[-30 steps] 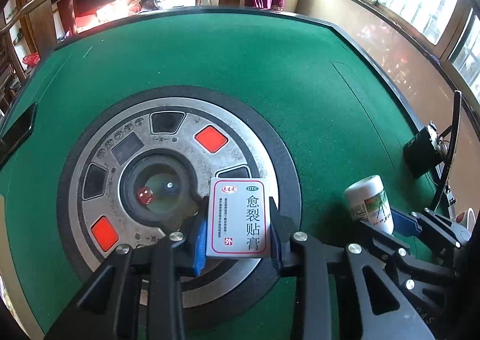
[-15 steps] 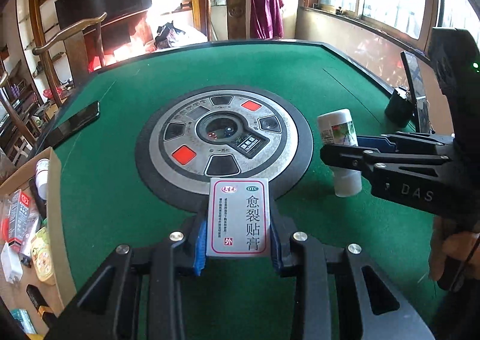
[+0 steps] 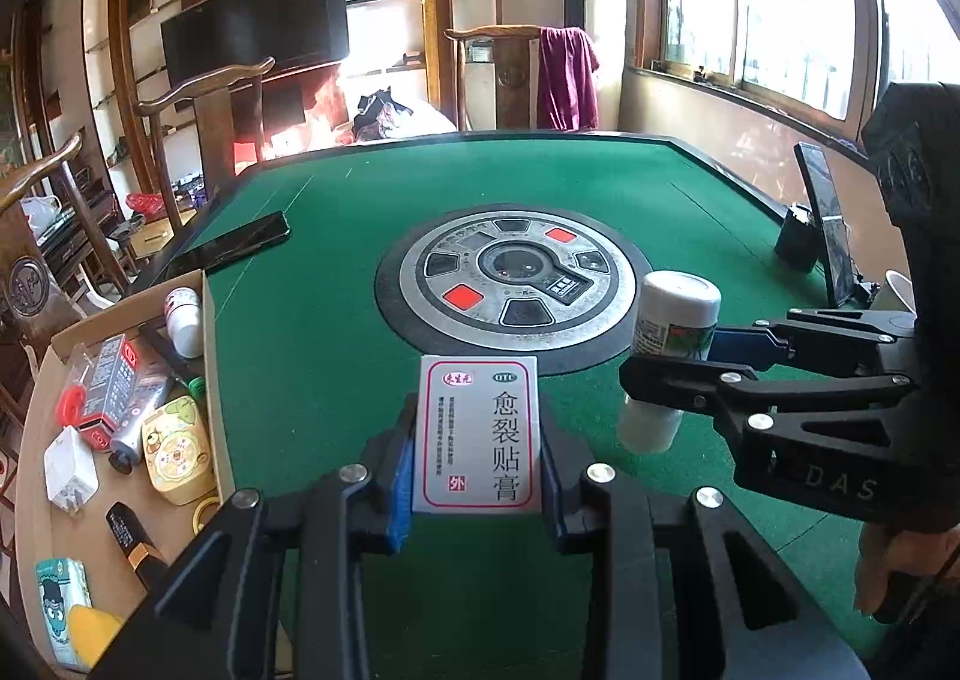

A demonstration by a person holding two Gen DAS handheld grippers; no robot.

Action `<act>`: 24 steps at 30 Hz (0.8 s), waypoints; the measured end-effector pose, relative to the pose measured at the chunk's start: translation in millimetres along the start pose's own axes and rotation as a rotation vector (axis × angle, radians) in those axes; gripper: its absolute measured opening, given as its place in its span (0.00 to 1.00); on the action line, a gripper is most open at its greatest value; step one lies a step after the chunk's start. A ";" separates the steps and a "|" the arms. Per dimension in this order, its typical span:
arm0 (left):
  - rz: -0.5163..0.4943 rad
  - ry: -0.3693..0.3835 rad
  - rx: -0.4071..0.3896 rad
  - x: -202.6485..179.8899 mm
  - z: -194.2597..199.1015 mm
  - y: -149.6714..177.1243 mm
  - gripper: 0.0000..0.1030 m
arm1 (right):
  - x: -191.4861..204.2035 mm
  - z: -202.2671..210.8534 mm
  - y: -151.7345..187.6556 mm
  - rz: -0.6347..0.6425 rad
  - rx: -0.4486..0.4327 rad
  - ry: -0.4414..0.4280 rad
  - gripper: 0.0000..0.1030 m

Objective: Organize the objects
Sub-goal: 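Carry the medicine box and pill bottle over the cardboard tray with both tools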

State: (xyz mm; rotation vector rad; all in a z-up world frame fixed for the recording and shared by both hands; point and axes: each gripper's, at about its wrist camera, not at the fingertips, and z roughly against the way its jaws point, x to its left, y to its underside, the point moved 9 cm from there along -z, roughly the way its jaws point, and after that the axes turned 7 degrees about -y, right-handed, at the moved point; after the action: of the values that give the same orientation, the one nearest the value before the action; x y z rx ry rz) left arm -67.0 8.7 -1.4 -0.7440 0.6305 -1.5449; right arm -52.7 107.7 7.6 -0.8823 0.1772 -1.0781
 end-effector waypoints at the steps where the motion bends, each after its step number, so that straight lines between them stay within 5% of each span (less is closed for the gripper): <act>1: 0.002 -0.006 -0.007 2.8 2.2 0.4 0.32 | 3.2 0.8 1.1 0.001 -0.002 -0.006 0.33; 24: 0.144 -0.034 -0.102 80.8 52.8 0.5 0.32 | 69.7 -12.2 -3.5 0.031 -0.017 -0.085 0.33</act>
State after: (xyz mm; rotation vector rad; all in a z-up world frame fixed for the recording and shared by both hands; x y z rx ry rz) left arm -29.9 -70.2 40.1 -0.7829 0.7267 -1.3735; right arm -27.1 43.0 21.4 -0.9362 0.1287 -1.0091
